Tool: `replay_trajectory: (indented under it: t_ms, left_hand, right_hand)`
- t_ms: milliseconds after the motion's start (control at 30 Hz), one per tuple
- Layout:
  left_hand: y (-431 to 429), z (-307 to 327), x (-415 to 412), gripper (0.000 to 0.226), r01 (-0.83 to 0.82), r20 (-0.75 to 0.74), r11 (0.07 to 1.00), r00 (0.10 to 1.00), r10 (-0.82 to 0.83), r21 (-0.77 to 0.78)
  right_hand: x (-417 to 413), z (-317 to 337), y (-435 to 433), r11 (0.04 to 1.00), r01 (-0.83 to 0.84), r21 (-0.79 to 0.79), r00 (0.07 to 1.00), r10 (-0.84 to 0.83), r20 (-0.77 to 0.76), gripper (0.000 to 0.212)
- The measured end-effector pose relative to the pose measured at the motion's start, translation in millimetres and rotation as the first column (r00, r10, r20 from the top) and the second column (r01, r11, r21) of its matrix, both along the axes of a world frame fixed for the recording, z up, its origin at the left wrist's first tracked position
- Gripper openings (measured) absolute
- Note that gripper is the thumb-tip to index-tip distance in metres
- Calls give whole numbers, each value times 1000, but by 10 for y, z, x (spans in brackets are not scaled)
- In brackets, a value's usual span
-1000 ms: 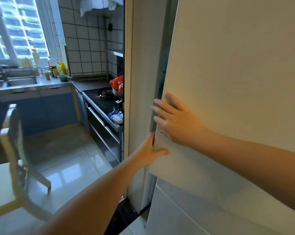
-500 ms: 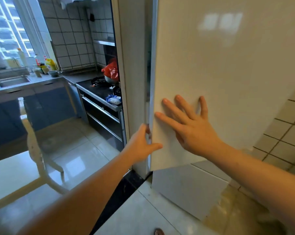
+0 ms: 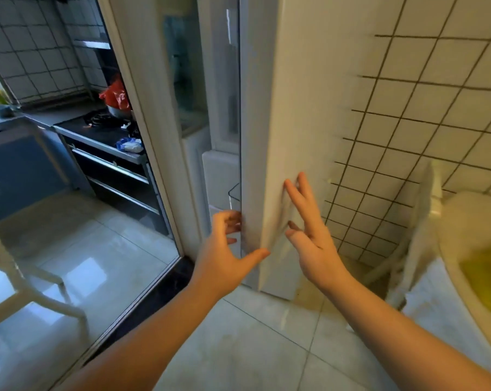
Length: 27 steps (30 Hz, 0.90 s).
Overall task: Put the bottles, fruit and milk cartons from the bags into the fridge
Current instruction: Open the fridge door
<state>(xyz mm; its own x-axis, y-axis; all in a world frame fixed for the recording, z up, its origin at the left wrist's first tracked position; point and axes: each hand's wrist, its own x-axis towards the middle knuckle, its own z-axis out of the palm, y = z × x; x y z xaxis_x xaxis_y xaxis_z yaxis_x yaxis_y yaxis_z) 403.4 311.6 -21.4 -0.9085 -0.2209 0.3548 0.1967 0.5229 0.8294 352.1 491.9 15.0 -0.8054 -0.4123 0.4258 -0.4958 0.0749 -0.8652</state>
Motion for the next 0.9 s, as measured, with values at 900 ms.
replay_trajectory:
  t_ms: [900]
  left_hand:
    - [3423, -80, 144, 109, 265, 181, 959, 953, -244, -102]
  right_hand:
    - [309, -119, 3116, 975, 100, -197, 917, -14, 400, 77]
